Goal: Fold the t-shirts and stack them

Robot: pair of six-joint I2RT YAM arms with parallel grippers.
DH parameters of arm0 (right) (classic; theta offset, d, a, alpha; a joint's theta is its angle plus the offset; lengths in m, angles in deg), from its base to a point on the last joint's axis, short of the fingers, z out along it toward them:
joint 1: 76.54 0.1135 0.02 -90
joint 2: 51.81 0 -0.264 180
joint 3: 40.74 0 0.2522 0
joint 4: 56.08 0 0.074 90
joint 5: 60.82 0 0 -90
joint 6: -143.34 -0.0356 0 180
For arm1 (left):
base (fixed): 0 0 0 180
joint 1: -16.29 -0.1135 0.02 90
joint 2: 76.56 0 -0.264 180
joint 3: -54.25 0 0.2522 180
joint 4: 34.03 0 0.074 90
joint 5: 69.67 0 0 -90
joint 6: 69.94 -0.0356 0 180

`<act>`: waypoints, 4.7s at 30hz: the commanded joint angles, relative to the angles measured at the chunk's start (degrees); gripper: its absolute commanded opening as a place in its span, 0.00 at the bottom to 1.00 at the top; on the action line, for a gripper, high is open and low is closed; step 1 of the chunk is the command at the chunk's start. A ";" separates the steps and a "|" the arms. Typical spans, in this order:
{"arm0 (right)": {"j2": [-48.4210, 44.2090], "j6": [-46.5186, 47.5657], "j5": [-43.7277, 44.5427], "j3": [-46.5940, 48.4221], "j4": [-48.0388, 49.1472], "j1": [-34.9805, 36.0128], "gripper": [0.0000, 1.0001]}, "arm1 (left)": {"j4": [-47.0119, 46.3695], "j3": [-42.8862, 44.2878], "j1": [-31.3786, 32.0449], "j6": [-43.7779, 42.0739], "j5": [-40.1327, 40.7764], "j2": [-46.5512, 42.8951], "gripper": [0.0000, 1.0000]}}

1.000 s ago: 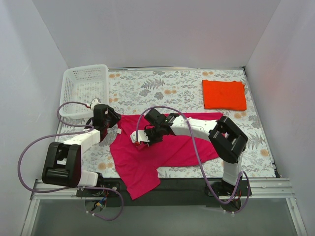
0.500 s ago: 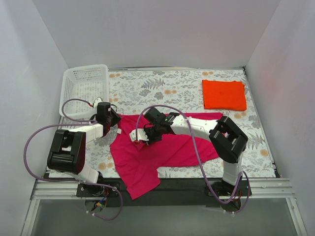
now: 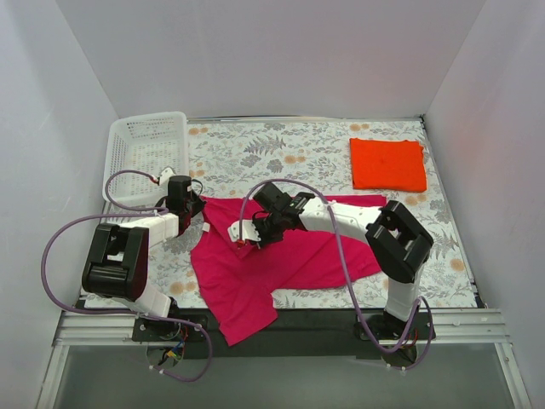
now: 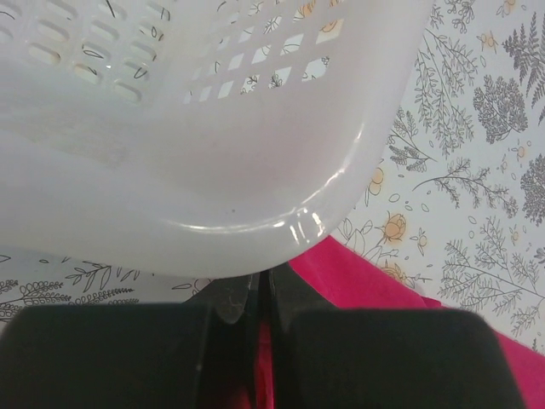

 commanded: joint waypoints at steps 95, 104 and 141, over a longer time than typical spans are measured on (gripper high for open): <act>2.44 -25.82 -21.81 11.08 3.38 1.32 0.01 | -2.61 -1.18 -0.38 -1.52 -2.68 -0.47 0.13; 2.79 -21.90 -16.04 9.68 0.83 -2.03 0.11 | -2.53 -1.00 -0.38 -1.79 -3.03 -0.11 0.13; 2.35 -38.57 -12.77 -2.81 6.37 -11.08 0.32 | -2.26 -1.18 -0.38 -2.31 -3.20 -1.08 0.14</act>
